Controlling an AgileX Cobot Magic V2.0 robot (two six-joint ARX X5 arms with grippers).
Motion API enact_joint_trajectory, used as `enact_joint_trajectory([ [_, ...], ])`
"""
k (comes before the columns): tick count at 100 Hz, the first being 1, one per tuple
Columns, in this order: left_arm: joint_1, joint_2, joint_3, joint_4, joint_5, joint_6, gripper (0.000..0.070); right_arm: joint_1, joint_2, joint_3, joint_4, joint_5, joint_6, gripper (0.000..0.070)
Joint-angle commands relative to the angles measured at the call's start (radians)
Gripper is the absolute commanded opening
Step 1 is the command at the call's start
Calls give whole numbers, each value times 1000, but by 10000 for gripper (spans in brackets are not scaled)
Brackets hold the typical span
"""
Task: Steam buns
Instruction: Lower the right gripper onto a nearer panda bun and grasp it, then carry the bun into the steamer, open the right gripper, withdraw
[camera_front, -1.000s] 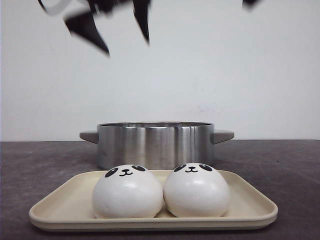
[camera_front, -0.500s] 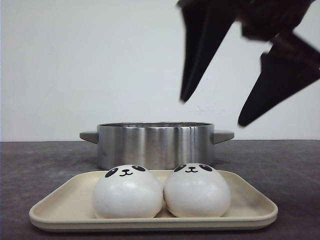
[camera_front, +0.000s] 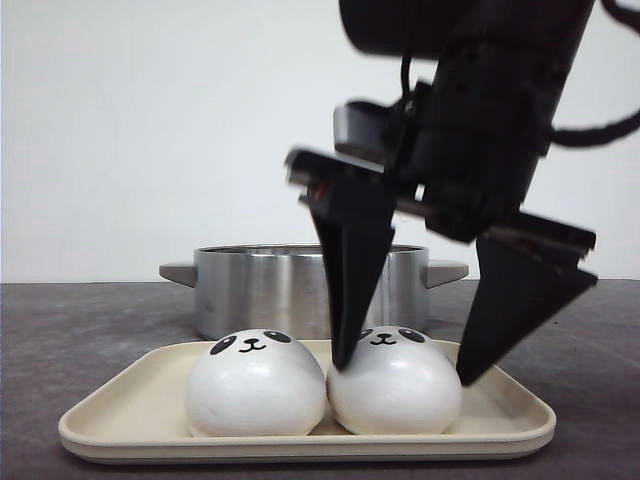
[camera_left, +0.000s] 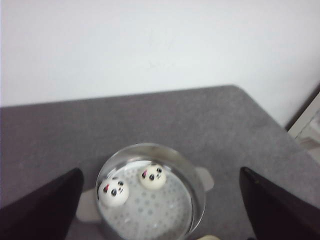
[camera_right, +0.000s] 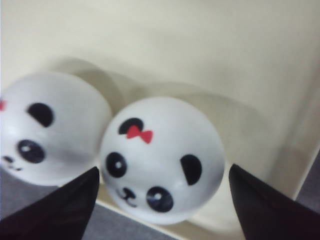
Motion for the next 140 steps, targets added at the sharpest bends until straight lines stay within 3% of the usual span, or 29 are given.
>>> enact_joint_trajectory([
  [1,-6,9,26,8,-3,13,602,11,26,14,6,4,17,416],
  [13,-6,9,26,8,-3,15,602,11,32,14,21,5,14,202],
  [19,-6,9,26,6,-3,15,602,11,32,14,35,5,8,4],
  [20,-6,9,26,6,-3,16,602,11,32,14,37,5,5,0],
  [40,-6,9,26,-1,-5,19,602,21,-24,38,23,2,-8,9],
  [56,-6,9,26,1,-5,21,602,56,-161,157,-11,7,-45,7],
  [77,-6,10,26,46,-5,22,602,26,-193,437,-38,37,-197,6],
  [92,-6,10,26,57,-5,21,602,-41,-128,554,-35,114,-289,6],
  [116,-6,10,26,56,-5,23,602,-198,71,574,-32,46,-343,6],
  [140,-6,11,26,45,-5,22,602,-269,286,574,-6,45,-356,6],
])
